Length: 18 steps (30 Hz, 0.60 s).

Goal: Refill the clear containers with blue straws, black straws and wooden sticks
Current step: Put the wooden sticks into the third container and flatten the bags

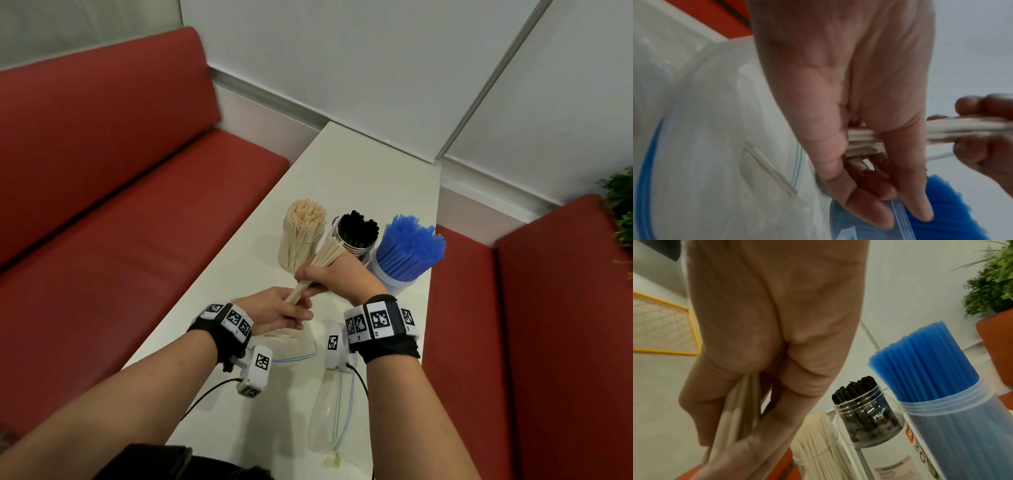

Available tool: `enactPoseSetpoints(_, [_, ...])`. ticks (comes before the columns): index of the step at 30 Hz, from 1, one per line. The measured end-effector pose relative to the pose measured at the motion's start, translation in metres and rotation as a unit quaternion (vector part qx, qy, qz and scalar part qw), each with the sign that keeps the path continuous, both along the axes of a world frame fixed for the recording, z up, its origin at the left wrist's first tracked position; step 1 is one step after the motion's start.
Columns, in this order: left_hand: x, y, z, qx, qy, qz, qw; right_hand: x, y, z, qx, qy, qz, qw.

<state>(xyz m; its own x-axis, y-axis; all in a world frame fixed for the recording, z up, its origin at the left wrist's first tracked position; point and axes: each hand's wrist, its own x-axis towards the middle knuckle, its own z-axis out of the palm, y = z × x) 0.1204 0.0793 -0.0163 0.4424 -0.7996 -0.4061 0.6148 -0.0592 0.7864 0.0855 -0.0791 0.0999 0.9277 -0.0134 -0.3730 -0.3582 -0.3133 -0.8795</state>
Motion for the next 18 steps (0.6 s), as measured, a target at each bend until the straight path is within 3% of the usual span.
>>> enactPoseSetpoints(2, [-0.001,-0.001,-0.004,0.043,-0.01,0.016,0.999,0.002,-0.003,0.0,-0.011,0.012,0.005,1.0])
enactPoseSetpoints(4, [-0.001,0.0,-0.008,0.164,-0.113,-0.03,0.98,0.011,-0.009,0.005,-0.017,0.006,-0.011,1.0])
enactPoseSetpoints(5, [0.0,0.0,-0.011,0.236,-0.194,-0.082,0.949,0.018,-0.015,0.009,-0.022,-0.004,-0.028,0.999])
enactPoseSetpoints(7, [0.0,0.001,-0.016,0.348,-0.349,-0.188,0.85,0.039,-0.027,0.019,-0.052,-0.032,-0.065,0.996])
enactPoseSetpoints(9, [-0.005,0.0,-0.024,0.413,-0.462,-0.244,0.746,0.061,-0.034,0.03,-0.081,-0.057,-0.097,0.99])
enactPoseSetpoints(10, [-0.009,-0.001,-0.029,0.432,-0.494,-0.252,0.711,0.071,-0.034,0.035,-0.084,-0.07,-0.111,0.988])
enactPoseSetpoints(12, [-0.016,-0.001,-0.04,0.456,-0.508,-0.247,0.688,0.088,-0.033,0.04,-0.093,-0.097,-0.135,0.982])
enactPoseSetpoints(18, [-0.018,0.001,-0.052,0.456,-0.522,-0.248,0.677,0.115,-0.026,0.036,-0.126,-0.143,-0.151,0.97])
